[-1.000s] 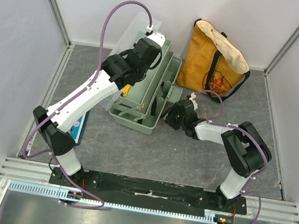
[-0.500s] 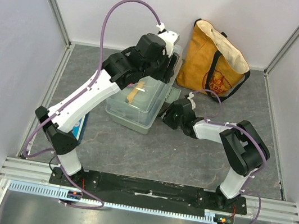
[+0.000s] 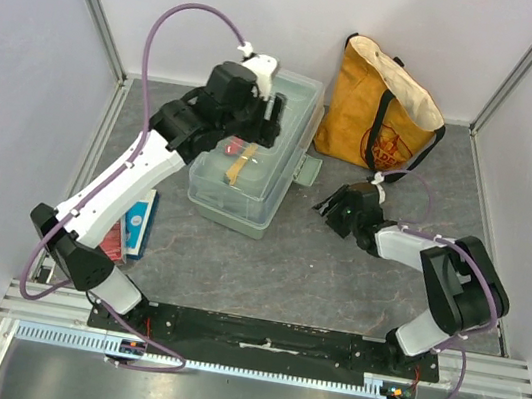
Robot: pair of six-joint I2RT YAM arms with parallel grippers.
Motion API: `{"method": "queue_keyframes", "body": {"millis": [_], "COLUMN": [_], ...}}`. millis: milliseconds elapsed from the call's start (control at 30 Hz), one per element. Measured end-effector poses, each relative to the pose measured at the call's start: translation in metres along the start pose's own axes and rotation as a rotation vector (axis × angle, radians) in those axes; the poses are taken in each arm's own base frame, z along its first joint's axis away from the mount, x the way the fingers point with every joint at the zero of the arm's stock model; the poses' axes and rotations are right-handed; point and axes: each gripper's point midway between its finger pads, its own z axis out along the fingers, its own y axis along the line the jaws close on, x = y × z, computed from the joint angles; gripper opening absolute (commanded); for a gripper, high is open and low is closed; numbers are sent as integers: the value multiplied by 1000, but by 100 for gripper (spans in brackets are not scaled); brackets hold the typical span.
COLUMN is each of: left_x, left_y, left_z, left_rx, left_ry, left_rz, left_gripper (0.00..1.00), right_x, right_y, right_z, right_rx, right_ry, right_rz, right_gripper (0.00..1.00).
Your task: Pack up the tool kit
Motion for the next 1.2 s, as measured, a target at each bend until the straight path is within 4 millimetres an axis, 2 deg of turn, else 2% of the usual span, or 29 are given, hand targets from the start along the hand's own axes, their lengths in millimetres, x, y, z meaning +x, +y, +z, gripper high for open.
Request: {"method": "queue_keyframes", "body": {"millis": [100, 267, 333, 433, 500, 633, 800, 867, 967, 1200], "left_x": [20, 57, 72, 99, 111, 114, 124, 124, 125, 125], "left_y": [52, 129, 143, 156, 157, 148, 129, 128, 127, 127], "left_z": [8, 16, 18, 19, 20, 20, 19, 19, 18, 18], "left_rx": [-88, -226, -243, -250, -231, -158, -57, -43, -36, -35], "left_ry": [48, 115, 137, 164, 169, 129, 123, 114, 108, 107], "left_rz": [-91, -265, -318, -384, -423, -447, -462, -463, -463, -464], "left_gripper": [76, 74, 74, 74, 74, 73, 72, 71, 71, 69], "right_x": [-12, -19, -18, -18, -16, -17, -26, -31, -35, -28], "right_y": [-9, -9, -6, 8, 15, 30, 65, 78, 83, 75], "right_z": [-1, 4, 12, 25, 29, 32, 26, 22, 21, 29], "right_rx": [10, -59, -92, -170, -213, -298, -480, -547, -599, -620], "right_ry": [-20, -19, -8, 5, 15, 19, -4, -20, -34, -8], "right_rz": [15, 37, 39, 33, 33, 39, 63, 81, 118, 229], "right_gripper": [60, 51, 49, 48, 48, 52, 60, 63, 68, 81]}}
